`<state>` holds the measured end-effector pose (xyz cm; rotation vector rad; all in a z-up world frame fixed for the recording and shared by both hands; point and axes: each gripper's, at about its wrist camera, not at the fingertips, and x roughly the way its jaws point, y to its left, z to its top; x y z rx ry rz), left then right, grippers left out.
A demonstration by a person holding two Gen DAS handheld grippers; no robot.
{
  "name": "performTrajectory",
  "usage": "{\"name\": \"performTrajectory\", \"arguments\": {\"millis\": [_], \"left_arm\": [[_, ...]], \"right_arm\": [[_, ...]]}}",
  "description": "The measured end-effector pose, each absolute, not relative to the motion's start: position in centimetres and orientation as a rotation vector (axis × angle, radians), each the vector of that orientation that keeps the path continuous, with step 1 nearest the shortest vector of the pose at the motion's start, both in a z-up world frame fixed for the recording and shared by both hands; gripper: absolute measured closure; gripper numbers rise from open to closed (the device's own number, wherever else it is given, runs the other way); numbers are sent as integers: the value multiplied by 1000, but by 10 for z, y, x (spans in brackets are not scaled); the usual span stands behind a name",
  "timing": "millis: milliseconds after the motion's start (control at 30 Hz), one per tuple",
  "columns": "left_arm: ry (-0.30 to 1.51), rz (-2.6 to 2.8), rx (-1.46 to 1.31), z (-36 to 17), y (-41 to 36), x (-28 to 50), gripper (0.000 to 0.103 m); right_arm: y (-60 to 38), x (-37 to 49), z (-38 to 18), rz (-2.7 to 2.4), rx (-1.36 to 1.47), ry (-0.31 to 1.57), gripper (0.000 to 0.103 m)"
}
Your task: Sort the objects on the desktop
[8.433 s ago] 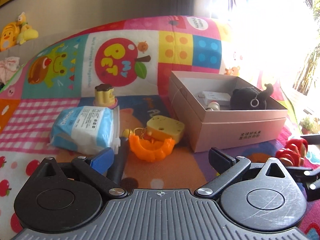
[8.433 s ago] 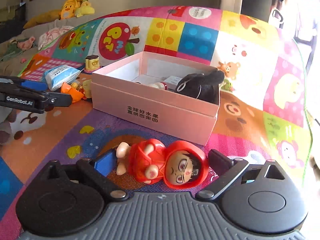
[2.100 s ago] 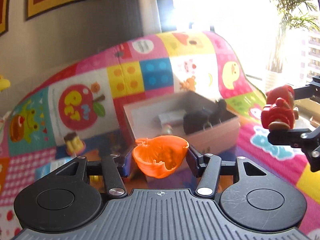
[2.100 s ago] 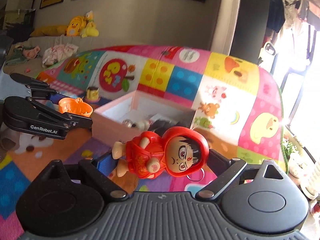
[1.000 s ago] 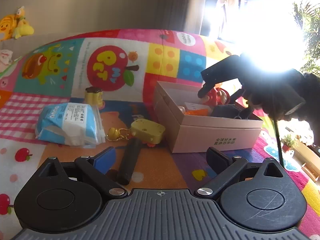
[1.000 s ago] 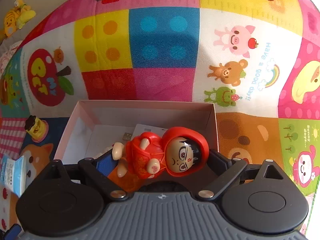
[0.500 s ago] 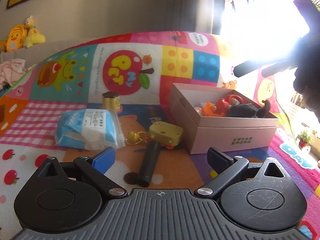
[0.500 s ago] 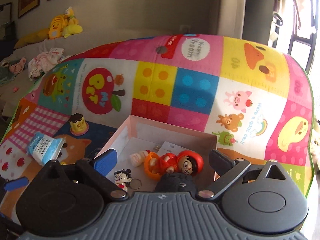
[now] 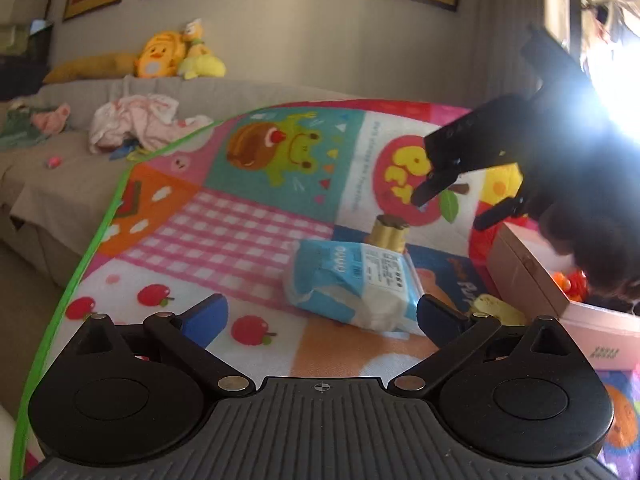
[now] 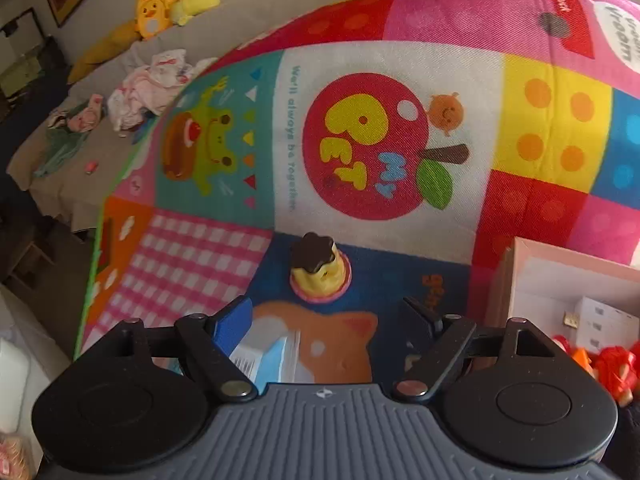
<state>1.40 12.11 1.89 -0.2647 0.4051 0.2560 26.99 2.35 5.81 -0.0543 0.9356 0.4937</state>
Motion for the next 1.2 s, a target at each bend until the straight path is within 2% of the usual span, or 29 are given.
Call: {"name": "performTrajectory", "arguments": {"millis": [167, 200, 233, 267, 300, 433, 600, 733, 833, 1000, 1067, 1133, 1200], "left_arm": [[403, 227, -323, 15, 128, 11, 0], [401, 223, -325, 14, 129, 11, 0], [403, 216, -333, 13, 129, 11, 0], [405, 211, -342, 13, 130, 11, 0], [404, 210, -350, 12, 131, 10, 0], [394, 206, -358, 11, 131, 9, 0], [380, 203, -341, 12, 128, 7, 0], [376, 204, -294, 14, 119, 8, 0], [382, 194, -220, 16, 104, 10, 0], [434, 70, -132, 20, 66, 19, 0], [464, 27, -95, 19, 50, 25, 0], [495, 3, -54, 17, 36, 30, 0], [528, -15, -24, 13, 26, 34, 0]], "right_arm": [[63, 290, 27, 447, -126, 922, 23], [67, 290, 23, 453, -138, 927, 28], [70, 289, 22, 462, -149, 932, 47], [73, 289, 21, 463, -168, 940, 59], [72, 287, 23, 460, -171, 939, 66], [41, 267, 63, 510, -127, 870, 67], [-43, 186, 107, 600, -212, 748, 67], [-122, 123, 97, 607, -154, 800, 67], [-167, 93, 78, 553, -125, 828, 74], [-205, 70, 41, 473, -109, 805, 72], [-214, 65, 31, 460, -96, 790, 63], [-224, 60, 23, 453, -68, 772, 42], [-232, 53, 15, 439, -58, 752, 34]]}}
